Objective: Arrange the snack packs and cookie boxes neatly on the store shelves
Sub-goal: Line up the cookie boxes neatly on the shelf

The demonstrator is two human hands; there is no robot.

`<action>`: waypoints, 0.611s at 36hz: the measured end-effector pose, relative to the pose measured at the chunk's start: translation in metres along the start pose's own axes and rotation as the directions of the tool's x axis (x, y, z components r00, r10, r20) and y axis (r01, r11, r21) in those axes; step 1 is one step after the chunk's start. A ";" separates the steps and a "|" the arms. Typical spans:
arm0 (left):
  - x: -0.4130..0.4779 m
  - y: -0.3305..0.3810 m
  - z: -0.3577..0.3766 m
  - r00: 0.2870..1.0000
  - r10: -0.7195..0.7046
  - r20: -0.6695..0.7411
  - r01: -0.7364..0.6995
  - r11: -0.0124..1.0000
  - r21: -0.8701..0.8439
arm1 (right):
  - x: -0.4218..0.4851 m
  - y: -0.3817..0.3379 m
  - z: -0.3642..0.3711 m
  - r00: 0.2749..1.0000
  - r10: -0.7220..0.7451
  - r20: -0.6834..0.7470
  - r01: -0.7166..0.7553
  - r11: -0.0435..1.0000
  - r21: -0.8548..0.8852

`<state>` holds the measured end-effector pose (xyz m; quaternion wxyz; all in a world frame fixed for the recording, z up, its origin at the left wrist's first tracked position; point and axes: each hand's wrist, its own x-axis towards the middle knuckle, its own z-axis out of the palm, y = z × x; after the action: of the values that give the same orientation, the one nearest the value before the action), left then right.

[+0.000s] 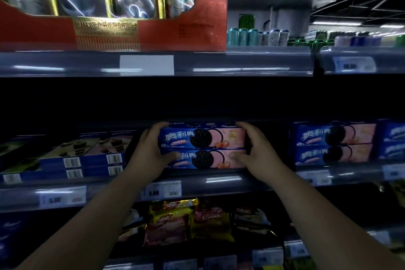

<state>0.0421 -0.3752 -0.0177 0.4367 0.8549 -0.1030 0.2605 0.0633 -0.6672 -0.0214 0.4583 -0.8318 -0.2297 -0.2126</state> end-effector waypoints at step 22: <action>-0.028 0.038 0.010 0.949 0.191 -0.250 -0.104 0.941 0.323 | -0.003 -0.007 -0.006 0.999 -0.034 -0.010 0.034 0.999 -0.022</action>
<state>0.0066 -0.4076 -0.0108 0.2880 0.8569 -0.0634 0.4228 0.0557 -0.6697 -0.0155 0.4468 -0.8316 -0.2393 -0.2271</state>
